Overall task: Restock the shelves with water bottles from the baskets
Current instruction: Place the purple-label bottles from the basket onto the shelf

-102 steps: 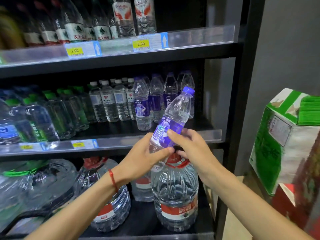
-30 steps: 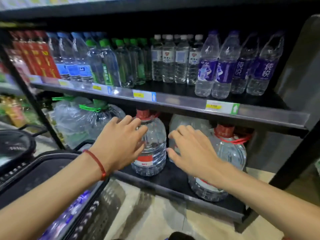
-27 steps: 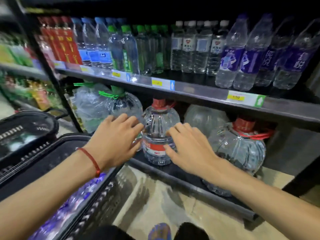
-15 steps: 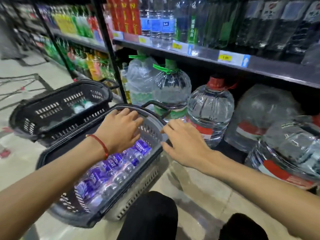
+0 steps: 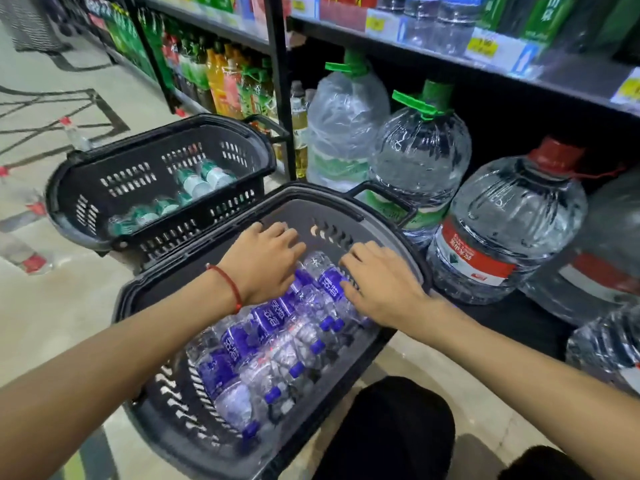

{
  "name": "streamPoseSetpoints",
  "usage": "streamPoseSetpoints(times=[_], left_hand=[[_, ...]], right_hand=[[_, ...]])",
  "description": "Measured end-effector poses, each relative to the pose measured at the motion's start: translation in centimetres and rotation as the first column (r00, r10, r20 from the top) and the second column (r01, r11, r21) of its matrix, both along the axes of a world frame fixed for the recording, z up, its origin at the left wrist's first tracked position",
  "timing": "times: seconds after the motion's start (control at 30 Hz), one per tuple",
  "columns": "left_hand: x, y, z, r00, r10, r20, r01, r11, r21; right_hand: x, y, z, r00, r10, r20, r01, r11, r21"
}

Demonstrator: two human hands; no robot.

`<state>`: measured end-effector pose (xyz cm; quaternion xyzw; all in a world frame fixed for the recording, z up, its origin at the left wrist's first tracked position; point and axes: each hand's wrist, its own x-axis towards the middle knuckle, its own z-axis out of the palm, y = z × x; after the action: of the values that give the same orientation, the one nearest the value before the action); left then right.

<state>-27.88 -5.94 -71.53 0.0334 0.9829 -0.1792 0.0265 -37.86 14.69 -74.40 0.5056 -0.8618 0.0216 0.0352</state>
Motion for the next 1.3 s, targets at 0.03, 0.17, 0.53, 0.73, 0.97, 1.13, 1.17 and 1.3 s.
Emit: streamPoseSetpoints(times=[0.03, 0.17, 0.53, 0.73, 0.97, 1.13, 1.17, 1.3], left_hand=[[-0.3, -0.7, -0.7, 0.999, -0.012, 0.031, 0.012, 1.000, 0.002], [-1.9, -3.0, -4.3, 0.985, -0.053, 0.167, 0.044, 0.997, 0.057], [-8.5, -6.1, -15.1, 0.857, -0.236, 0.457, 0.203, 0.972, 0.122], [-7.8, -6.8, -16.2, 0.895, -0.267, 0.357, 0.204, 0.957, 0.204], [-2.9, -7.0, -12.8, 0.991, -0.091, 0.095, 0.004, 0.742, 0.671], [0.3, -6.4, -11.0, 0.964, 0.251, 0.088, -0.149, 0.238, 0.960], [0.8, -6.3, -10.9, 0.948, 0.303, 0.097, -0.159, 0.186, 0.970], [3.1, -6.4, -11.9, 0.909, 0.396, 0.129, -0.156, 0.037, 0.987]], right_hand=[[-0.3, -0.6, -0.4, 1.000, 0.004, -0.016, -0.004, 1.000, 0.015], [-1.0, -2.4, -1.4, 0.999, 0.010, -0.036, -0.007, 0.995, 0.098], [-5.4, -3.1, -3.0, 0.991, 0.097, -0.091, -0.083, 0.986, 0.148], [-6.6, -2.8, -5.9, 0.995, 0.095, -0.034, -0.086, 0.977, 0.197], [-6.9, -2.6, -7.2, 0.997, 0.015, 0.075, -0.035, 0.963, 0.267], [-7.6, -4.9, -8.4, 0.967, -0.002, 0.256, -0.088, 0.936, 0.341], [-7.8, -5.6, -9.0, 0.960, -0.012, 0.278, -0.095, 0.925, 0.368], [-7.9, -7.5, -11.7, 0.899, -0.171, 0.403, -0.037, 0.888, 0.459]])
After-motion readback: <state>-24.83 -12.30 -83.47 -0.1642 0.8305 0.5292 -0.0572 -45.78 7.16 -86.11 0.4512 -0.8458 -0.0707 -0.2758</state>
